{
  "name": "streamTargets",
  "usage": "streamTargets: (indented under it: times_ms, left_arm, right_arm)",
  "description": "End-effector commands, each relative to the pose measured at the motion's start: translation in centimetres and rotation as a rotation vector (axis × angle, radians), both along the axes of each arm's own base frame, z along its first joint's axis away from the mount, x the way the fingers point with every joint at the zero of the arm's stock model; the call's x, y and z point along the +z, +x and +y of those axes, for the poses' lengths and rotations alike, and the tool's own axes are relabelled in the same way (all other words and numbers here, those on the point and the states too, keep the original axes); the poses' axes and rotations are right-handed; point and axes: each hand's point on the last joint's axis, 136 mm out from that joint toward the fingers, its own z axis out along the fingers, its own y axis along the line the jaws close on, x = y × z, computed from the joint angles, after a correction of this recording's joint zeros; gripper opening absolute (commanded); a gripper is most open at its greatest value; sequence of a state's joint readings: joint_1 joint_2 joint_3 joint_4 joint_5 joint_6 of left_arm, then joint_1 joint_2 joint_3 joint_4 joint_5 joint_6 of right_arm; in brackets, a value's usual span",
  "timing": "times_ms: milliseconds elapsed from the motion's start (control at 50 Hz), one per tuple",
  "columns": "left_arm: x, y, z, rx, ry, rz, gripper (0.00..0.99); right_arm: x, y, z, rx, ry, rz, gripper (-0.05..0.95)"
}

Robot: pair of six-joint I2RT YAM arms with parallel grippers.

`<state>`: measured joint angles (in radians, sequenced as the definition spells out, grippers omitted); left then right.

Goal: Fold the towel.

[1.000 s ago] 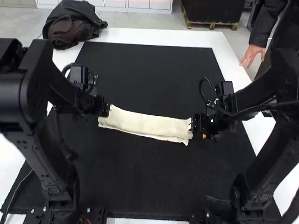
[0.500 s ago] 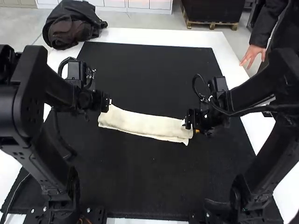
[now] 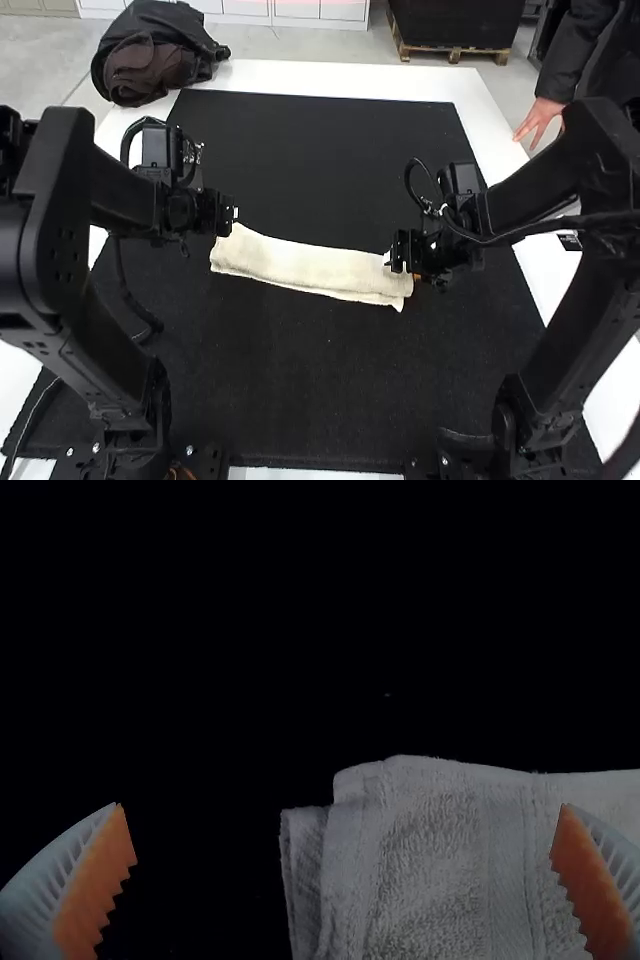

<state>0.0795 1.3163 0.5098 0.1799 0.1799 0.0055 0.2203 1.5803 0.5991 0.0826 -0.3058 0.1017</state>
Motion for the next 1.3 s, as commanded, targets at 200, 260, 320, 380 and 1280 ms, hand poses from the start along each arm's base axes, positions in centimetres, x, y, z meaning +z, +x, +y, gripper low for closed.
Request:
streamTargets:
  times_ms: [200,260,320,380,1280]
  left_arm:
    - [1.3,0.4,0.5,0.019,-0.002,-0.035,0.970]
    - [1.2,0.3,0.4,0.017,-0.002,-0.032,0.970]
    - [1.1,0.3,0.5,0.019,-0.003,-0.027,0.969]
    - [1.0,0.2,0.4,0.017,-0.003,-0.024,0.969]
    - [1.5,-0.2,0.5,0.036,-0.024,-0.026,0.969]
  right_arm:
    - [-0.8,1.3,0.5,-0.001,-0.004,-0.002,0.90]
    - [-1.1,1.4,0.6,0.002,-0.003,0.004,0.90]
    - [-1.7,1.2,0.7,0.007,0.000,0.017,0.89]
    - [-2.3,0.8,1.3,0.025,0.012,0.036,0.81]
    - [2.9,1.3,3.6,0.085,0.116,0.011,-0.03]
